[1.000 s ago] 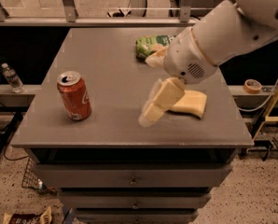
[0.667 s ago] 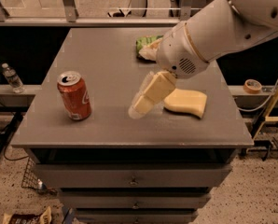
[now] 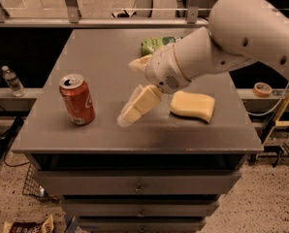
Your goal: Pick coke can
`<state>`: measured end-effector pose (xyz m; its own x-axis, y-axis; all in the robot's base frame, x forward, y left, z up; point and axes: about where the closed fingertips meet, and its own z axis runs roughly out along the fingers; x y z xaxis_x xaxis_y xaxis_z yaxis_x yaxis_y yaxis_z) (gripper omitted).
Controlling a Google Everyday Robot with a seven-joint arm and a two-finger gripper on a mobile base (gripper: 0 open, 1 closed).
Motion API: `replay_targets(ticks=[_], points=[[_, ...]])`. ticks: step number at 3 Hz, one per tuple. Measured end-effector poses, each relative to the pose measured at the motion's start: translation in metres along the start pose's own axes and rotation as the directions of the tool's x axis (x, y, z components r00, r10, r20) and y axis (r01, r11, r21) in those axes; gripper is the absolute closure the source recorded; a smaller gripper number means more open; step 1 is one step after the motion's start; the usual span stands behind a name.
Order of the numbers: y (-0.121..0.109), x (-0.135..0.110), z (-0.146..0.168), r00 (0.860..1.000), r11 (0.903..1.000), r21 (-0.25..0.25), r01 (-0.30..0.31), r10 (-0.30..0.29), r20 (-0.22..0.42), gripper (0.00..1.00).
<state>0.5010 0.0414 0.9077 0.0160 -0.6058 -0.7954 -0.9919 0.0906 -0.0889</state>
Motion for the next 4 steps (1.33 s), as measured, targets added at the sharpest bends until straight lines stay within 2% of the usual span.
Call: replay_targets(ticks=[1,2,3,4], points=[[-0.013,-0.004,0.039,0.999,0.9993,-0.036,0.006,-0.004,0.052,0.0],[-0.014,-0.018,0.067,0.995,0.9966,-0.076,0.031,-0.023,0.097,0.0],[-0.019,-0.036,0.091,0.987,0.9903,-0.113,0.081,-0.064,0.147,0.0],[-0.022,-0.05,0.102,0.978,0.9846,-0.124,0.123,-0.1,0.182,0.18]])
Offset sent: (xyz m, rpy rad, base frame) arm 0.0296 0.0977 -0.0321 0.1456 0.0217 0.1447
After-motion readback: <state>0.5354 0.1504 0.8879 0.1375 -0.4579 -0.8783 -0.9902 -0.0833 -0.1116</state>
